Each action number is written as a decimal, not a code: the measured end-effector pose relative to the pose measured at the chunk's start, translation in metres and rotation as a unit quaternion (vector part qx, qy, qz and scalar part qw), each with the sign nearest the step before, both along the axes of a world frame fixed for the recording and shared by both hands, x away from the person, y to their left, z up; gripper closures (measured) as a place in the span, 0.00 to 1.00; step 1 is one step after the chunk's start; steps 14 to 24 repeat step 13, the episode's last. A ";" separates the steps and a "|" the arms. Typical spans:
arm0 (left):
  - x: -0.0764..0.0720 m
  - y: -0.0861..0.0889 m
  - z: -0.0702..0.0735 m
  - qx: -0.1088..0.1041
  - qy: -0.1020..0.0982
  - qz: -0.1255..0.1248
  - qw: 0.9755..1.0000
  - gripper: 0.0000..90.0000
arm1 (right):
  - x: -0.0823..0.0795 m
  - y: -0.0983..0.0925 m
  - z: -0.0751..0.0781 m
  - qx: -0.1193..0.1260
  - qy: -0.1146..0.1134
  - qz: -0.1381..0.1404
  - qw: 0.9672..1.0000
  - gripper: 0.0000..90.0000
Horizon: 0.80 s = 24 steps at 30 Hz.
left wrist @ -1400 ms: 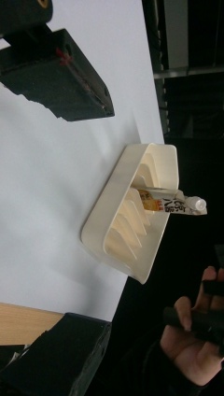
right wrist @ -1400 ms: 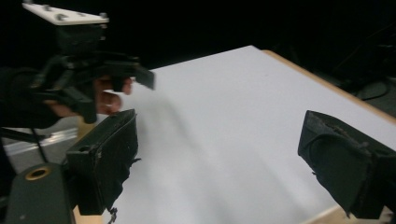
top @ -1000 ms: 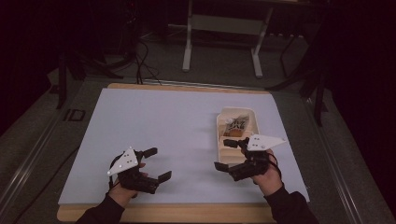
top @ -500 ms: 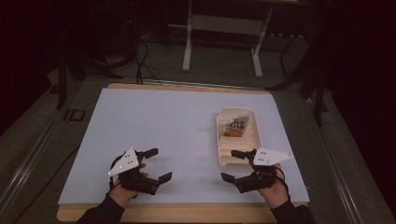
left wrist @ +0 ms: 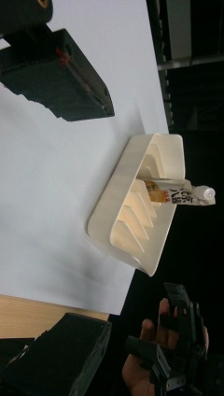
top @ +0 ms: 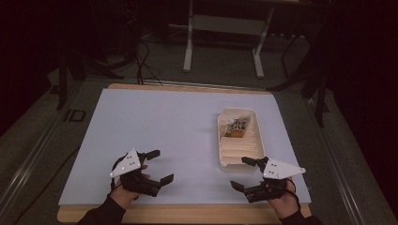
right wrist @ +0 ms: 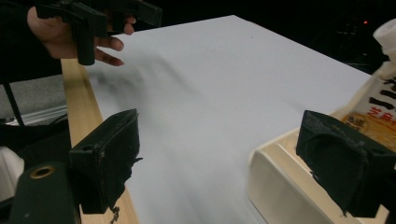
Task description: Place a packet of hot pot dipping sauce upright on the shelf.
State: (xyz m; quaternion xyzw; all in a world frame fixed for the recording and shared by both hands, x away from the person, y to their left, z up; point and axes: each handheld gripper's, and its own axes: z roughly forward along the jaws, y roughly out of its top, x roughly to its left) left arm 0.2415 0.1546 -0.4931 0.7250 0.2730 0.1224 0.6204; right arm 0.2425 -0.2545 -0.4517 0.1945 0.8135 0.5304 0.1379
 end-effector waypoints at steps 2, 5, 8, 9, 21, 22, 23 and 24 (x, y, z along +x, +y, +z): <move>0.001 -0.001 -0.001 0.001 0.001 -0.001 1.000 0.02 | 0.000 -0.004 -0.001 0.003 -0.001 -0.003 1.000 0.15; 0.001 -0.001 -0.002 0.002 0.003 0.000 1.000 0.02 | 0.001 -0.009 -0.002 0.011 -0.001 -0.018 1.000 0.15; 0.001 -0.002 -0.004 0.009 0.000 -0.001 1.000 0.02 | 0.003 -0.013 -0.002 0.025 -0.023 -0.025 0.999 0.15; 0.000 -0.002 -0.004 0.011 0.001 -0.001 1.000 0.02 | 0.003 -0.014 -0.002 0.028 -0.026 -0.026 0.999 0.15; 0.001 -0.003 -0.004 0.012 0.001 -0.002 1.000 0.02 | 0.004 -0.013 -0.002 0.020 -0.029 -0.025 0.999 0.15; 0.001 -0.003 -0.004 0.012 0.001 -0.002 1.000 0.02 | 0.004 -0.013 -0.002 0.020 -0.029 -0.025 0.999 0.15; 0.001 -0.003 -0.004 0.012 0.001 -0.002 1.000 0.02 | 0.004 -0.013 -0.002 0.020 -0.029 -0.025 0.999 0.15; 0.001 -0.003 -0.004 0.012 0.001 -0.002 1.000 0.02 | 0.004 -0.013 -0.002 0.020 -0.029 -0.025 0.999 0.15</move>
